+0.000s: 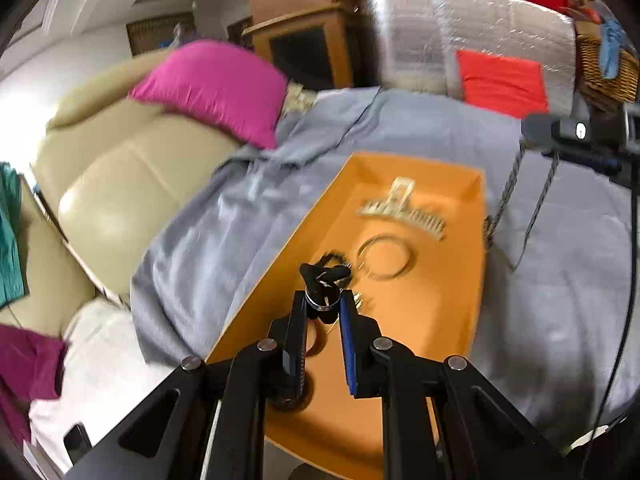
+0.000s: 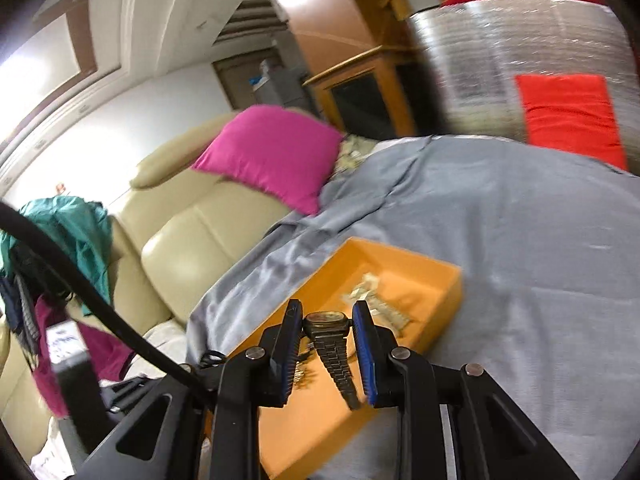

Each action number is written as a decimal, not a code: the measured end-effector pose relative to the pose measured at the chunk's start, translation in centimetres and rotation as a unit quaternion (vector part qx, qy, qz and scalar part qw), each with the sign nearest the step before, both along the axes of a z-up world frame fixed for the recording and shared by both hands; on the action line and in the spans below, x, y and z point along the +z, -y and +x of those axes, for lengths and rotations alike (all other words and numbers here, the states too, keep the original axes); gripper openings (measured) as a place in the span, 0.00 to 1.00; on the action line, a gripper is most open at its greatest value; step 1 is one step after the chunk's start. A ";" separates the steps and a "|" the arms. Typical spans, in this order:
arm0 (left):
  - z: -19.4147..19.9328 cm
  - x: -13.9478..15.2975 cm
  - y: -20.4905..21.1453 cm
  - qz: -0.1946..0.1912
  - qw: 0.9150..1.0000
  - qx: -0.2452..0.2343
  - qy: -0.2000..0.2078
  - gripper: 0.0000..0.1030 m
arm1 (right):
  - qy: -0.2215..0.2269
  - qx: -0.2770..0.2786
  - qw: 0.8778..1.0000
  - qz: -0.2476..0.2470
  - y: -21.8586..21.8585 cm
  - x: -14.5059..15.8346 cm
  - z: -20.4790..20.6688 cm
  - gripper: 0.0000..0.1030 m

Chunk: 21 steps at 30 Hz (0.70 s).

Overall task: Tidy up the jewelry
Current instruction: 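Carry the watch and black hair tie to the orange box with both grippers, then open the left gripper over the box while the right releases the watch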

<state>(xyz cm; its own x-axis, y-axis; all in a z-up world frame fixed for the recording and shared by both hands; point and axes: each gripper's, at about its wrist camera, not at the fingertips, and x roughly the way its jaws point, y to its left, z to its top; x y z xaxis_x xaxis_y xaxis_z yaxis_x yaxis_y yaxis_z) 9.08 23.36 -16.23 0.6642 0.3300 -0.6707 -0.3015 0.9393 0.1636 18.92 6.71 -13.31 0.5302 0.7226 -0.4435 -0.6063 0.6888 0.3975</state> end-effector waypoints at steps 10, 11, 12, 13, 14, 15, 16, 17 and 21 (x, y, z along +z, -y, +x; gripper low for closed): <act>1.3 -5.3 -0.1 -0.026 0.997 -0.013 -0.069 0.16 | -0.077 0.056 0.992 -0.080 -6.4 -6.6 2.1 0.27; 1.4 -5.8 0.0 -0.024 0.997 -0.014 -0.075 0.16 | -0.085 0.058 0.990 -0.093 -6.8 -7.5 2.4 0.27; 1.6 -6.4 0.1 -0.022 0.996 -0.014 -0.083 0.16 | -0.090 0.060 0.989 -0.104 -7.1 -8.2 2.7 0.27; 1.7 -6.8 0.2 -0.023 0.996 -0.013 -0.087 0.16 | -0.093 0.064 0.987 -0.112 -7.3 -8.7 2.8 0.27; 1.8 -7.0 0.1 -0.023 0.996 -0.012 -0.090 0.16 | -0.095 0.066 0.986 -0.121 -7.6 -9.1 2.8 0.27; 1.9 -7.3 0.1 -0.023 0.995 -0.010 -0.096 0.17 | -0.096 0.066 0.984 -0.131 -7.7 -9.6 2.9 0.27; 1.9 -7.6 0.1 -0.025 0.994 -0.008 -0.102 0.18 | -0.098 0.068 0.983 -0.140 -7.9 -10.0 2.9 0.28; 2.0 -7.7 0.0 -0.026 0.994 -0.007 -0.104 0.20 | -0.101 0.070 0.983 -0.140 -7.8 -10.1 3.0 0.28; 1.7 -7.3 -0.3 -0.019 0.995 0.007 -0.099 0.47 | -0.114 0.064 0.984 -0.121 -6.2 -9.5 3.1 0.45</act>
